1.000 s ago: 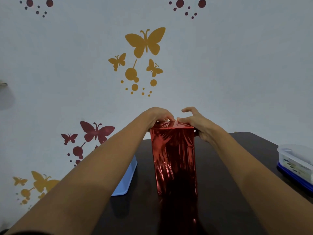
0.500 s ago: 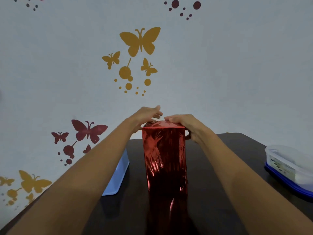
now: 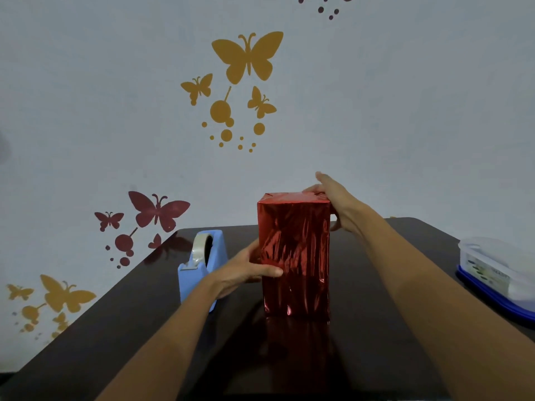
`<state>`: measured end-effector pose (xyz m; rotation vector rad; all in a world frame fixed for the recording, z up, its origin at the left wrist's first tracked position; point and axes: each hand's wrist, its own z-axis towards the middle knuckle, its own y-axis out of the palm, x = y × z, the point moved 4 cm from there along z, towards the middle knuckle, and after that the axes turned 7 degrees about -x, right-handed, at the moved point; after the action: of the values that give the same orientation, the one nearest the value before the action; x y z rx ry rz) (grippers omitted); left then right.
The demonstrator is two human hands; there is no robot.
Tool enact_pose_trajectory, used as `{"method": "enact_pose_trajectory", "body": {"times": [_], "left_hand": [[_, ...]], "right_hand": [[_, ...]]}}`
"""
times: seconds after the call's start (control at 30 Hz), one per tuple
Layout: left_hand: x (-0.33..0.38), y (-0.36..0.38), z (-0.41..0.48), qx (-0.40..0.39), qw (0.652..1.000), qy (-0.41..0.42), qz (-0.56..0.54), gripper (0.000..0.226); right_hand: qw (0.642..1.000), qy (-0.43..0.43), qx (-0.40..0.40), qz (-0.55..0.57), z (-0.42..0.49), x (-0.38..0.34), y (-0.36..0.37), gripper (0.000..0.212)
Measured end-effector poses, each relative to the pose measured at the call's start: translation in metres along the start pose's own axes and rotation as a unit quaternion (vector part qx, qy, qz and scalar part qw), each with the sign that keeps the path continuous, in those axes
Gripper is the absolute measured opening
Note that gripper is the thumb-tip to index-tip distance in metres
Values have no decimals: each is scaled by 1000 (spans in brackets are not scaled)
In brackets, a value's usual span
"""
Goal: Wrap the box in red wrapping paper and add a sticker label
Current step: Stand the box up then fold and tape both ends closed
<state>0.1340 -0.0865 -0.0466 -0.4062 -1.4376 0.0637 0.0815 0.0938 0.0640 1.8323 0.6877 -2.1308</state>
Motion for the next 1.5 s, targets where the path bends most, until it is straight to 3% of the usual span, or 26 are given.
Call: {"method": "enact_pose_trajectory", "body": {"times": [0.1,0.2,0.3,0.4,0.47,0.57,0.63,0.8,1.07,1.2,1.3,1.37,1.43,1.5], "left_hand": [[-12,4,0,84,994,17,-67,55],[3,6,0,160,986,12,-55,34],[9,3,6,206,972,-83,-76,56],[-5,20,10,171,969,-158,-80,80],[-14,36,3,168,962,-158,-142,74],[-26,36,0,176,947,-127,-235,79],[-27,36,-3,174,944,-106,-258,85],[-24,53,-3,164,951,-67,-254,65],[-22,46,-2,165,958,-67,-226,63],[-22,46,-4,187,955,-78,-216,65],[-12,48,-11,178,956,-69,-222,67],[6,40,-20,262,953,-60,-140,60],[31,32,-23,348,938,6,-2,47],[63,47,-13,341,934,83,67,28]], "right_hand": [[991,-36,11,125,-1,27,-2,69],[992,-75,22,103,-10,55,-1,65],[994,-59,-31,89,-15,78,11,74],[994,34,-57,82,6,137,9,114],[991,72,-52,97,10,166,9,125],[988,103,3,119,-18,147,20,83],[980,104,6,168,-13,153,21,71],[980,95,-25,174,-10,150,33,69],[985,101,-18,136,-2,154,32,64],[986,107,-4,125,-1,151,33,78],[986,98,-19,135,-14,137,37,72],[993,68,29,97,-25,120,21,68],[992,-24,123,29,-41,100,-19,64],[972,-105,208,-28,-63,83,-69,61]]}}
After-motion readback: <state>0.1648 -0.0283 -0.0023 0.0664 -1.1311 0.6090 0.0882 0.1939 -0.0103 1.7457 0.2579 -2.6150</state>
